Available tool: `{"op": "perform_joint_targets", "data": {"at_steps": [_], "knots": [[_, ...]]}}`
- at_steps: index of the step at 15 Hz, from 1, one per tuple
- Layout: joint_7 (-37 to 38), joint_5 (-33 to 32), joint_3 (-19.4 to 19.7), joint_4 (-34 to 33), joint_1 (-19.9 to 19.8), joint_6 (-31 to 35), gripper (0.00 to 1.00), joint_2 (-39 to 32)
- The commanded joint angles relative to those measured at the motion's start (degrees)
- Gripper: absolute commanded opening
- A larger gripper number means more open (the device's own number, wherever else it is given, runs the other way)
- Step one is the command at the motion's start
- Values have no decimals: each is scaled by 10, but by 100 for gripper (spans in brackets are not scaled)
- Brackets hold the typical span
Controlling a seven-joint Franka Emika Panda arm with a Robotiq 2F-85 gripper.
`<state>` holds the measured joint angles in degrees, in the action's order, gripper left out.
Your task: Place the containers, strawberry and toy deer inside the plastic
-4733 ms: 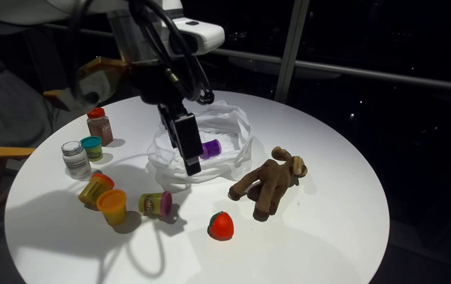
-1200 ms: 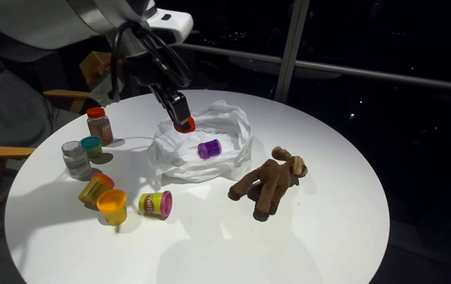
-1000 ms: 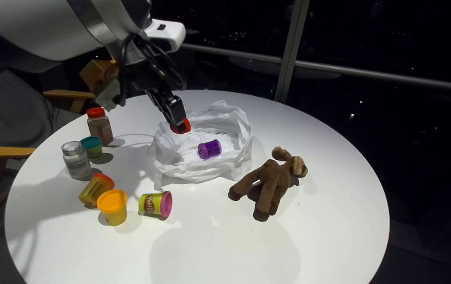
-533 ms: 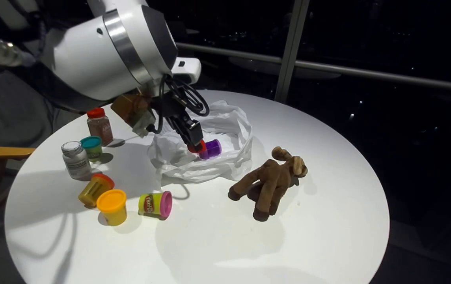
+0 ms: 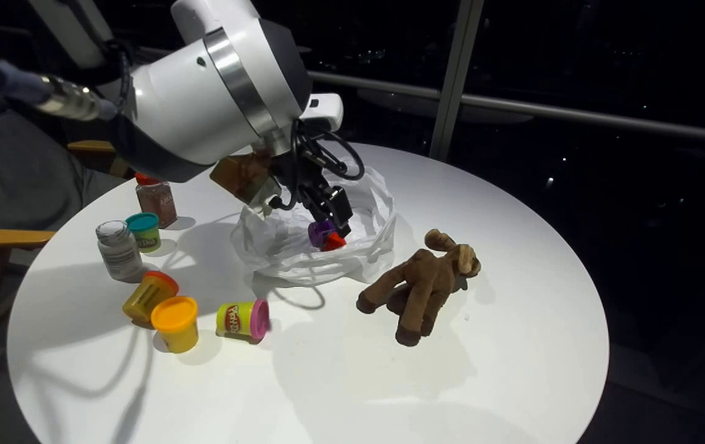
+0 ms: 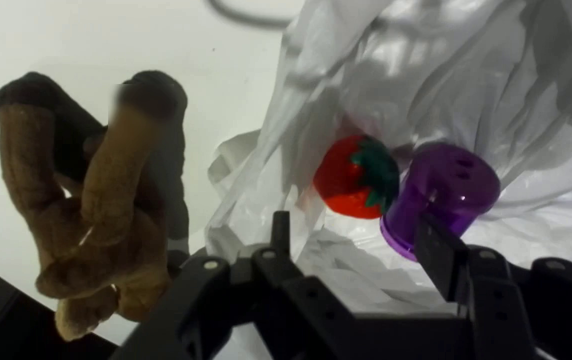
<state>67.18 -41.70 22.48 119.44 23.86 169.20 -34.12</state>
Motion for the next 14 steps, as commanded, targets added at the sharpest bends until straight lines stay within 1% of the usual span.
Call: {"op": "perform_joint_targets", "data": {"at_steps": [1, 4, 6, 7, 9, 10, 12, 13, 14], "knots": [[-11, 3, 0, 60, -2, -15, 99, 95], [-18, 38, -32, 129, -8, -46, 100, 186], [10, 58, -34, 168, 12, -97, 100, 240], [21, 75, -42, 186, 16, -127, 100, 263], [67, 68, -39, 213, 36, -182, 100, 305], [93, 61, -103, 227, -17, -212, 99, 326], [128, 81, -148, 255, -44, -241, 100, 350], [149, 93, -170, 268, -60, -236, 100, 354], [173, 102, -186, 280, -76, -215, 100, 354]]}}
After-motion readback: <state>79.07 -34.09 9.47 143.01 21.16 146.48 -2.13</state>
